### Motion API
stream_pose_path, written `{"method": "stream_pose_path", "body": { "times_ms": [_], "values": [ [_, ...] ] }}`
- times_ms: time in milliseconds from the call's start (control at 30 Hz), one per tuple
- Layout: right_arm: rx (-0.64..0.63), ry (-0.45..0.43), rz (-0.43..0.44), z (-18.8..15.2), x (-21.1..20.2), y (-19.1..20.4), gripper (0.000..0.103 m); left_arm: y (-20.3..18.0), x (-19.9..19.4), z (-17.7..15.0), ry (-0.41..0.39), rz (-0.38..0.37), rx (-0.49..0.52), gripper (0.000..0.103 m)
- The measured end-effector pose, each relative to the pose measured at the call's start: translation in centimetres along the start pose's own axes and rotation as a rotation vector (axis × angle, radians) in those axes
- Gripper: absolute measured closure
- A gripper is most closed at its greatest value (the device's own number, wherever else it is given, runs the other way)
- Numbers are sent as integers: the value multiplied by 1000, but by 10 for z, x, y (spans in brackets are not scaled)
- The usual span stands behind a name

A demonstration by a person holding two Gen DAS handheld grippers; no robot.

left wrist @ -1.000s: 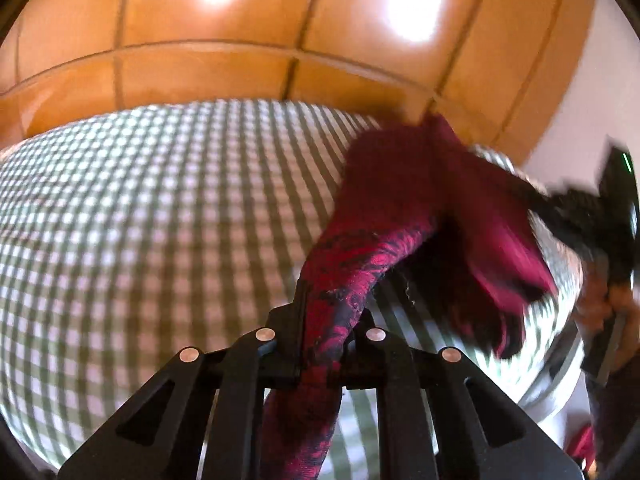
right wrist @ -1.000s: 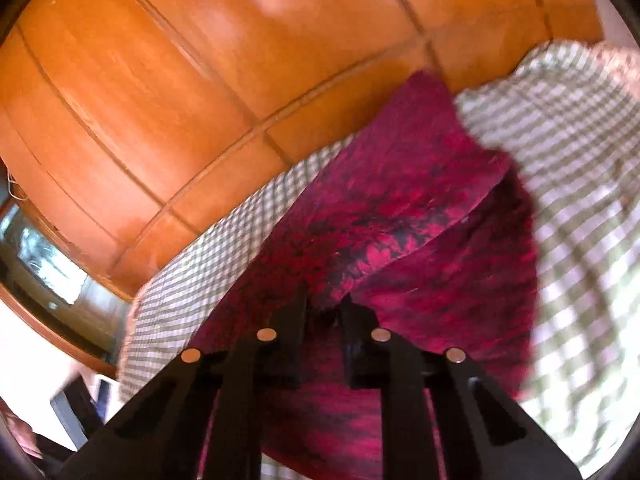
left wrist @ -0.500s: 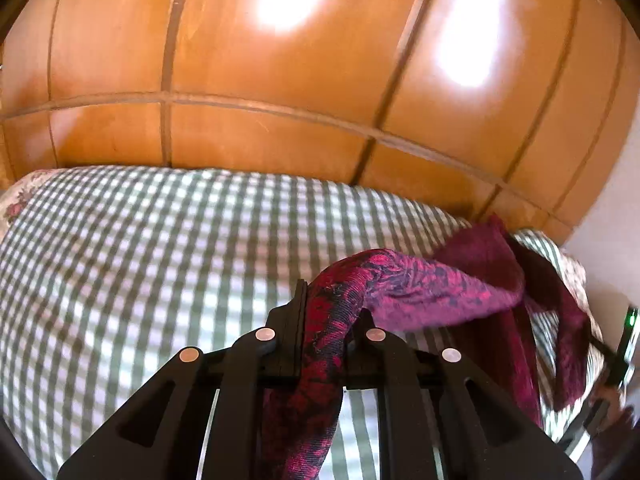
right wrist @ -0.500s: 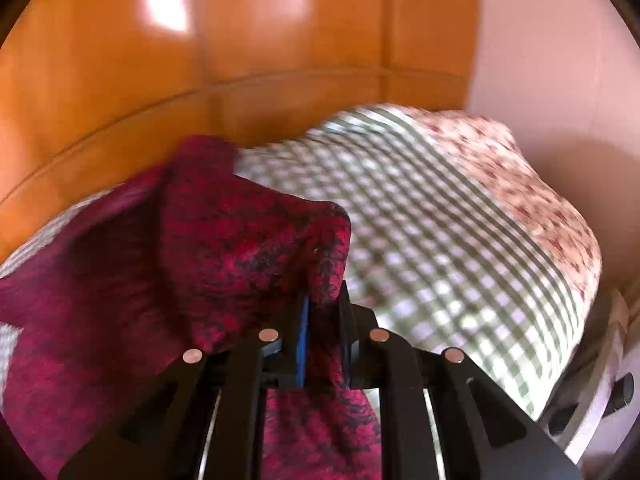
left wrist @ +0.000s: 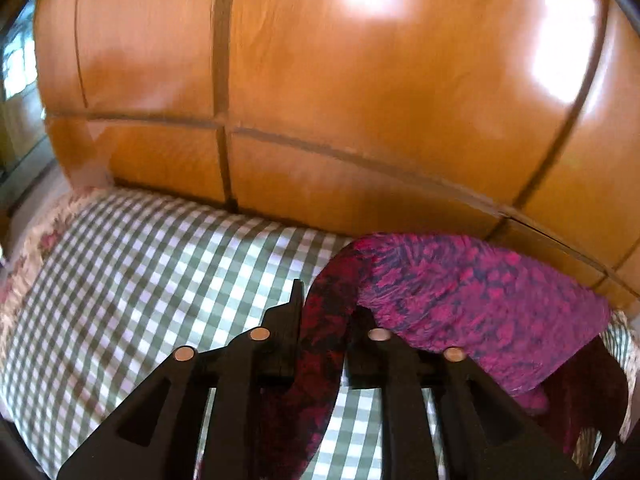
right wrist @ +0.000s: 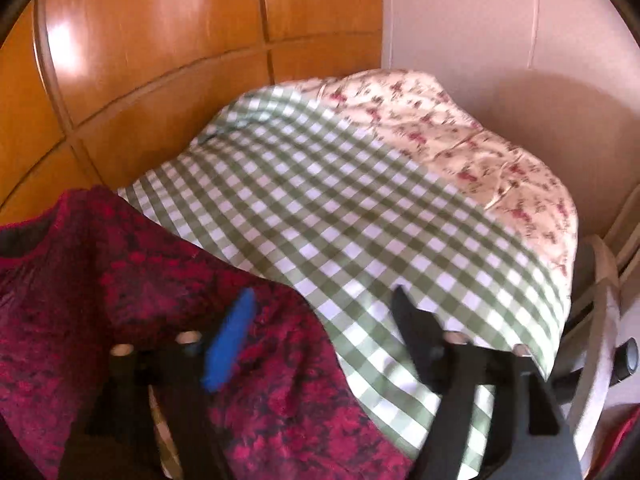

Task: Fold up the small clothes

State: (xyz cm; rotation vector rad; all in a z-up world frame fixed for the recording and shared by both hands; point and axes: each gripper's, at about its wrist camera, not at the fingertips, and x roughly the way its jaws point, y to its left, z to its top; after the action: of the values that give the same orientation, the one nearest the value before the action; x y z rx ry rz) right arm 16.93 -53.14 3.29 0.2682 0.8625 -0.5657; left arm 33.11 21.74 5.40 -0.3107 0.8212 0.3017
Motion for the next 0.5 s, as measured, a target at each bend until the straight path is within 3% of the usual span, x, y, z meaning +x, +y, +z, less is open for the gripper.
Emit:
{"method": "stream_pose_path", "body": {
  "times_ms": [33, 100, 133, 200, 267, 300, 333, 400, 500],
  "values": [
    [-18, -22, -1, -3, -10, 2, 21, 4, 3, 0, 0, 12, -24, 55],
    [-58, -78, -9, -13, -36, 8, 12, 9, 1, -3, -47, 34, -35, 34],
    [-60, -81, 28, -20, -46, 10, 12, 12, -3, -8, -78, 39, -22, 31],
    [-71, -6, 179, -39, -60, 20, 12, 13, -8, -18, -87, 49, 8, 31],
    [-81, 85, 313, -64, -70, 33, 17, 19, -16, -32, -98, 33, 25, 31],
    [-87, 163, 406, -83, -73, 44, 24, 20, -20, -40, -101, 22, 32, 31],
    [-89, 224, 463, -97, -74, 51, 32, 23, -26, -50, -105, 5, 39, 31],
    [-46, 371, 596, -130, -72, 66, 39, 25, -33, -68, -97, -44, 41, 31],
    [18, 517, 712, -167, -65, 86, 41, 27, -44, -107, -50, -140, 53, 31]
  ]
}}
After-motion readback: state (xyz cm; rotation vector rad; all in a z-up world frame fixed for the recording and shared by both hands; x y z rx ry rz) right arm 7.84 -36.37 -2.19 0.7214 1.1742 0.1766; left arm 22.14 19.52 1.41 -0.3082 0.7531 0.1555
